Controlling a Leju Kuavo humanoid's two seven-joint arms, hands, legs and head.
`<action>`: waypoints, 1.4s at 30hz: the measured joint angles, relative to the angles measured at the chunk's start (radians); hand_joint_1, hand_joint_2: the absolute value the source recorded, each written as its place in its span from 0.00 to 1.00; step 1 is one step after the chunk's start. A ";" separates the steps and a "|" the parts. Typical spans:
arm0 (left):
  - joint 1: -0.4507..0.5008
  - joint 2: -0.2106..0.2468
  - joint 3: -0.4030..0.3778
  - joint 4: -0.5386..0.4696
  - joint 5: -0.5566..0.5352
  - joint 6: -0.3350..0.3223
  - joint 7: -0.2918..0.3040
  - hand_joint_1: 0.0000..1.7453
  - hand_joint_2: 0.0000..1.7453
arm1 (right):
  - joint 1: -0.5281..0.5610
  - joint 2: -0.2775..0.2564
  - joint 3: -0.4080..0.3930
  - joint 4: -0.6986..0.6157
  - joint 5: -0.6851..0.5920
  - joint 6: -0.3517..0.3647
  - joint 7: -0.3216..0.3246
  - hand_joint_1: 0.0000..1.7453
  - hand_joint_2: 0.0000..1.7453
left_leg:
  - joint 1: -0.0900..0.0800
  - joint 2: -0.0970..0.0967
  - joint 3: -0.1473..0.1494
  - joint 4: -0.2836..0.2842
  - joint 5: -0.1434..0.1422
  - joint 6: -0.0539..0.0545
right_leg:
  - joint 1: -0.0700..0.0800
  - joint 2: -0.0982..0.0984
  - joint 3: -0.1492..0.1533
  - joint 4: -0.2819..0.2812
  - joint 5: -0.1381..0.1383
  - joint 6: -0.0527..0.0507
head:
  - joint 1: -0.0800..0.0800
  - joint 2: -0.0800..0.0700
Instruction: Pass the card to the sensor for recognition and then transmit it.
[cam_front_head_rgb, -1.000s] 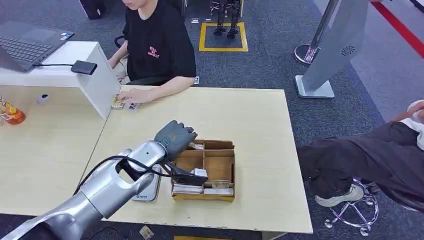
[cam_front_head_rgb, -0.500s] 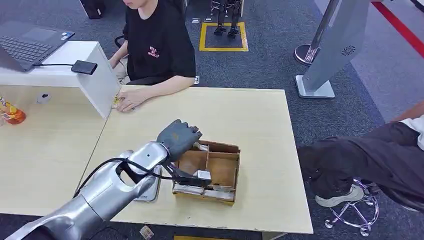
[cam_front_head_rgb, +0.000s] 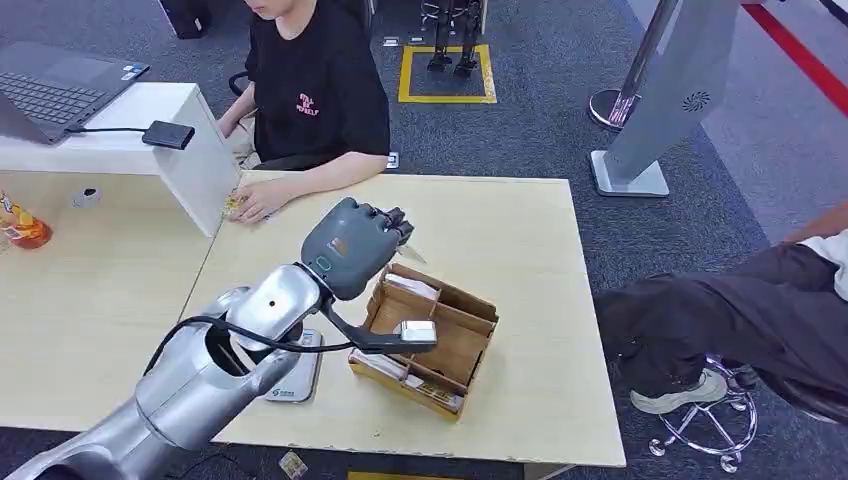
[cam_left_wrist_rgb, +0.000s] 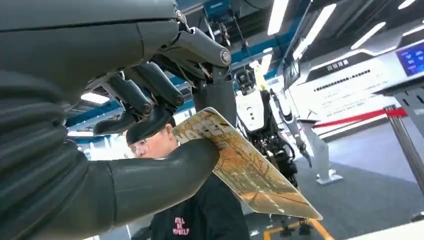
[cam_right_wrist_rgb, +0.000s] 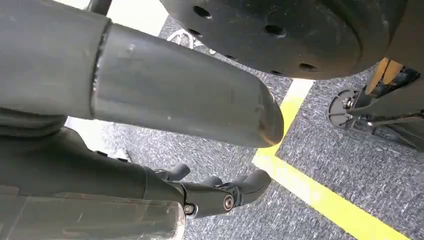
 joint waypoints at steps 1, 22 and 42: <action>0.002 0.003 0.002 -0.008 -0.001 0.002 0.000 1.00 1.00 | 0.000 0.000 -0.002 -0.001 0.000 0.000 0.000 0.00 0.00 | 0.000 0.000 0.000 0.000 0.000 0.000 | 0.000 0.000 0.000 0.000 0.000 0.000 | 0.000 0.000; 0.228 -0.150 0.337 -0.080 -0.071 0.294 0.010 1.00 1.00 | 0.002 0.029 -0.002 -0.024 0.031 0.001 0.015 0.00 0.00 | 0.000 0.000 0.000 0.000 0.000 0.000 | 0.000 0.000 0.000 0.000 0.000 0.000 | 0.000 0.000; 0.231 -0.237 0.770 0.040 -0.190 0.422 -0.032 1.00 1.00 | 0.003 0.034 0.040 -0.019 0.072 -0.010 0.012 0.00 0.00 | 0.000 0.000 0.000 0.000 0.000 0.000 | 0.000 0.000 0.000 0.000 0.000 0.000 | 0.000 0.000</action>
